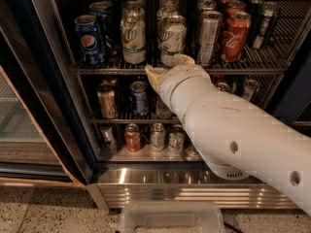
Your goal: Pick 7up can from top shelf of fridge
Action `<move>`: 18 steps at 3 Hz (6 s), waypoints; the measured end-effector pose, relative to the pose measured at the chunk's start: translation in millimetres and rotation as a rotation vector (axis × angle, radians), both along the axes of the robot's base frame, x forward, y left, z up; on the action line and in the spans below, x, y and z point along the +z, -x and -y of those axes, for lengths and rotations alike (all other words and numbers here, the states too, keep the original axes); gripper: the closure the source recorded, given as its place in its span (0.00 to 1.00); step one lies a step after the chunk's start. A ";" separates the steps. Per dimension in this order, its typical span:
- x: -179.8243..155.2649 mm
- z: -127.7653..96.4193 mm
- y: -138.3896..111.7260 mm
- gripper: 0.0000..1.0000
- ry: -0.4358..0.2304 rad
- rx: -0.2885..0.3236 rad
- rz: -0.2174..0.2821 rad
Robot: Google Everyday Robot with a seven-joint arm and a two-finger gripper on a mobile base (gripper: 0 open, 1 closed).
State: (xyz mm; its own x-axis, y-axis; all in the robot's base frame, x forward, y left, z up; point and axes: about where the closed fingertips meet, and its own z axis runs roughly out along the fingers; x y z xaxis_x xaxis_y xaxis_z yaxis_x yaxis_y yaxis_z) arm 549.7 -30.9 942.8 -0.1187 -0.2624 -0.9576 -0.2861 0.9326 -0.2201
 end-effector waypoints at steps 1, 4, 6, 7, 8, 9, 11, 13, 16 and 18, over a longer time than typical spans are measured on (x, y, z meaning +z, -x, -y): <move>8.0 1.3 -7.6 0.47 -0.004 -0.016 0.015; 23.7 9.4 -12.0 0.26 -0.012 -0.047 0.034; 19.3 1.7 -21.6 0.38 -0.005 -0.047 0.031; 12.7 -3.8 -38.4 0.38 0.008 -0.055 0.039; 11.2 -4.3 -45.9 0.37 0.017 -0.061 0.046; 13.3 0.3 -47.1 0.35 0.024 -0.070 0.052; 30.5 14.5 -31.2 0.29 0.024 -0.077 0.078; 35.1 12.2 -12.2 0.27 0.015 -0.051 0.076; 27.0 4.2 -4.4 0.34 0.016 -0.022 0.053; 32.0 5.5 6.0 0.72 0.019 -0.017 0.055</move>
Offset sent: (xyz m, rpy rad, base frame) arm 0.0201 -0.0122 0.0241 0.0153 -0.0353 -0.0608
